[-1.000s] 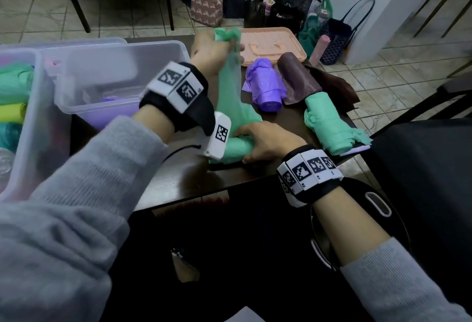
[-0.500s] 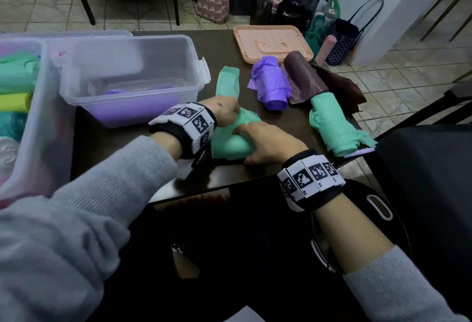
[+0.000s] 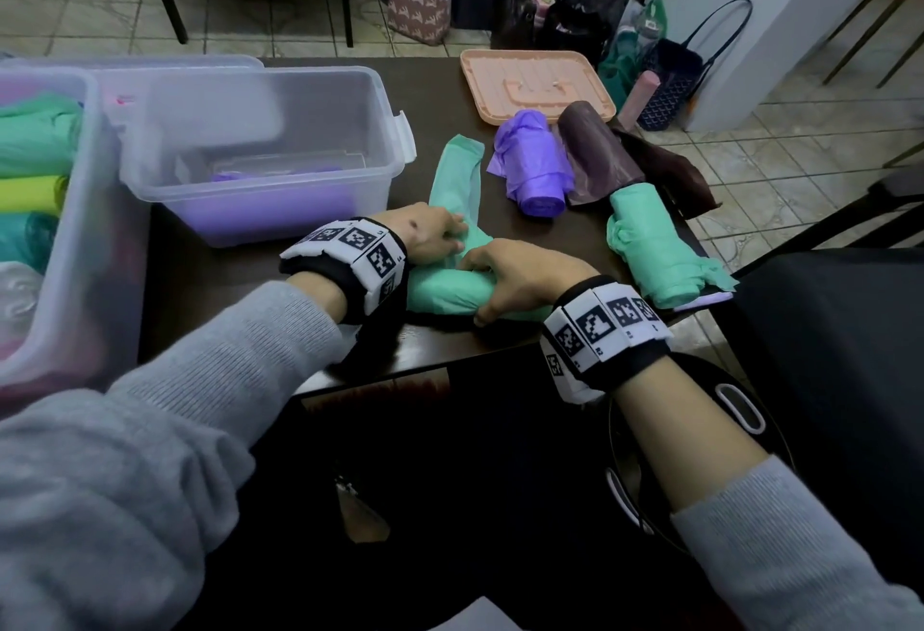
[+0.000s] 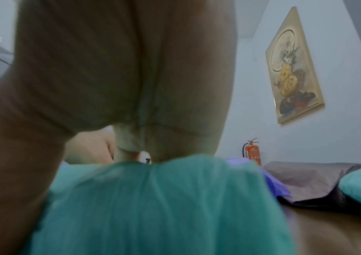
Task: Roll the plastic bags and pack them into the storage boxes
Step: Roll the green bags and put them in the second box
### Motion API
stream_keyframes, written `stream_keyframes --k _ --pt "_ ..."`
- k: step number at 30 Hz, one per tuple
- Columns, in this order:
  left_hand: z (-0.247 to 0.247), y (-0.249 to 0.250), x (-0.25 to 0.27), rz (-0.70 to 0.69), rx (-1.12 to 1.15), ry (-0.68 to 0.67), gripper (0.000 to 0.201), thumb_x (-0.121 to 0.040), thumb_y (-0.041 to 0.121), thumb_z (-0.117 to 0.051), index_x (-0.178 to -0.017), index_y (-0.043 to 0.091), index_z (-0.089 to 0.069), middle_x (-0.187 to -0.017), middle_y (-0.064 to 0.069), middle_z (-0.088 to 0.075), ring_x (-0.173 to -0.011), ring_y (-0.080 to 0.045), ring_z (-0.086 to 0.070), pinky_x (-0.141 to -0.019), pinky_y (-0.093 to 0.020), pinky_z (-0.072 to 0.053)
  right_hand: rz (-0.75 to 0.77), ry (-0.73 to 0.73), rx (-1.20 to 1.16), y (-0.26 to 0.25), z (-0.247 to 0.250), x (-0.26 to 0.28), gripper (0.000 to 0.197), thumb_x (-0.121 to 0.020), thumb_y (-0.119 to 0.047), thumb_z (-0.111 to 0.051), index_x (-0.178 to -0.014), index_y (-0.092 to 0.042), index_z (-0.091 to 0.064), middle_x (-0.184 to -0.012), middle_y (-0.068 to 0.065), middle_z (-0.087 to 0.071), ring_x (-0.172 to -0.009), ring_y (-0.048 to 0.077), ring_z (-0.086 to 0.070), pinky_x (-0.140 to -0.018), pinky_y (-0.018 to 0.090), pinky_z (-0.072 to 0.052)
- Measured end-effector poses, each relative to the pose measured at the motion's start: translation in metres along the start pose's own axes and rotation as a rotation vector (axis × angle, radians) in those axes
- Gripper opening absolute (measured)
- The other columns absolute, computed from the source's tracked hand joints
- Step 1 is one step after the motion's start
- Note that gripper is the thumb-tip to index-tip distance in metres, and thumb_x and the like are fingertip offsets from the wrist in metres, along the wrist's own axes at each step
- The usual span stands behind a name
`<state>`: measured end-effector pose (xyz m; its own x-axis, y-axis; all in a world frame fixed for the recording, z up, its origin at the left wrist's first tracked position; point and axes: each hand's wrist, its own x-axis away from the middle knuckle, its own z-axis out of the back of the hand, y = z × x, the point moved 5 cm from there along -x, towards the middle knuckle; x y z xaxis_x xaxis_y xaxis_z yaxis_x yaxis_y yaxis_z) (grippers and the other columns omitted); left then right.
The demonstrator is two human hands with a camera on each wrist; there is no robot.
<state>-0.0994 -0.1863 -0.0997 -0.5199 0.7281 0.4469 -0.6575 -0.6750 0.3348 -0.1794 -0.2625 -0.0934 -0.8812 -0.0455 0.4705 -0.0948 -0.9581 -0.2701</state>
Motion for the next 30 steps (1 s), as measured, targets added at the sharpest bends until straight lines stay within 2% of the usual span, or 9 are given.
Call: stream_keyframes --k 5,8,11,13,16,19,23,27,30 --pt "0.002 -0.007 0.002 0.035 0.157 0.08 0.048 -0.096 0.036 -0.048 -0.142 0.025 -0.04 -0.144 -0.007 -0.045 -0.132 -0.024 -0.041 -0.107 -0.029 -0.03 -0.02 -0.005 -0.119 0.009 0.005 0.0 0.07 -0.071 -0.03 -0.08 -0.132 -0.02 -0.047 -0.115 0.001 -0.055 -0.108 0.018 -0.052 -0.083 0.02 -0.034" --pt "0.011 -0.007 0.006 -0.018 0.248 0.207 0.045 -0.094 0.031 -0.053 -0.137 0.022 -0.047 -0.139 -0.008 -0.05 -0.127 -0.023 -0.047 -0.102 -0.027 -0.034 -0.039 0.026 -0.199 0.017 0.011 -0.002 0.056 -0.072 -0.029 -0.079 -0.118 -0.014 -0.051 -0.105 -0.004 -0.052 -0.105 0.018 -0.053 -0.086 0.026 -0.04" --pt "0.025 -0.002 0.013 -0.08 0.295 0.269 0.033 -0.09 0.025 -0.062 -0.122 0.017 -0.061 -0.12 -0.004 -0.063 -0.1 -0.013 -0.058 -0.081 -0.02 -0.04 -0.04 0.013 -0.194 0.022 0.015 -0.007 0.046 -0.08 -0.036 -0.072 -0.117 -0.013 -0.057 -0.108 -0.003 -0.056 -0.108 0.019 -0.055 -0.095 0.03 -0.042" --pt "0.03 0.0 0.017 -0.087 0.297 0.207 0.031 -0.084 0.021 -0.069 -0.114 0.015 -0.066 -0.111 -0.003 -0.068 -0.091 -0.01 -0.058 -0.08 -0.019 -0.042 -0.065 -0.007 -0.186 0.027 0.018 -0.011 0.049 -0.083 -0.043 -0.065 -0.124 -0.016 -0.058 -0.118 -0.001 -0.058 -0.113 0.019 -0.054 -0.1 0.031 -0.041" --pt "0.031 0.001 0.024 -0.061 0.193 0.078 0.049 -0.07 0.017 -0.081 -0.117 0.014 -0.065 -0.11 -0.001 -0.068 -0.095 -0.012 -0.061 -0.087 -0.023 -0.047 -0.073 -0.044 -0.203 0.031 0.019 -0.013 0.053 -0.089 -0.044 -0.057 -0.133 -0.015 -0.052 -0.132 0.003 -0.055 -0.119 0.018 -0.052 -0.105 0.029 -0.037" --pt "0.023 0.0 0.026 -0.035 0.086 0.069 0.071 -0.06 0.014 -0.087 -0.125 0.018 -0.058 -0.118 -0.001 -0.064 -0.107 -0.016 -0.059 -0.092 -0.029 -0.048 -0.093 0.029 -0.268 0.031 0.02 -0.014 0.056 -0.092 -0.037 -0.055 -0.139 -0.011 -0.04 -0.141 0.009 -0.045 -0.127 0.02 -0.045 -0.105 0.027 -0.033" --pt "0.012 -0.002 0.023 -0.035 0.096 0.111 0.086 -0.052 0.014 -0.089 -0.126 0.025 -0.047 -0.124 -0.003 -0.057 -0.111 -0.022 -0.053 -0.09 -0.037 -0.047 -0.129 0.273 -0.249 0.039 0.023 -0.019 0.043 -0.088 -0.039 -0.061 -0.121 -0.013 -0.05 -0.126 0.011 -0.046 -0.12 0.024 -0.042 -0.101 0.036 -0.037" --pt "0.007 -0.003 0.021 -0.078 0.03 0.197 0.078 -0.059 0.001 -0.08 -0.124 0.025 -0.046 -0.121 -0.01 -0.056 -0.11 -0.03 -0.053 -0.084 -0.036 -0.046 -0.111 0.407 -0.245 0.037 0.027 -0.02 0.021 -0.087 -0.036 -0.062 -0.089 -0.016 -0.054 -0.099 0.005 -0.056 -0.103 0.025 -0.051 -0.084 0.035 -0.04" --pt "0.008 -0.008 0.02 -0.102 0.066 0.253 0.07 -0.064 -0.002 -0.077 -0.124 0.024 -0.054 -0.123 -0.008 -0.061 -0.114 -0.027 -0.053 -0.086 -0.031 -0.042 -0.049 0.441 -0.246 0.034 0.025 -0.017 0.029 -0.09 -0.037 -0.058 -0.095 -0.009 -0.058 -0.1 0.008 -0.059 -0.096 0.023 -0.056 -0.081 0.034 -0.042"
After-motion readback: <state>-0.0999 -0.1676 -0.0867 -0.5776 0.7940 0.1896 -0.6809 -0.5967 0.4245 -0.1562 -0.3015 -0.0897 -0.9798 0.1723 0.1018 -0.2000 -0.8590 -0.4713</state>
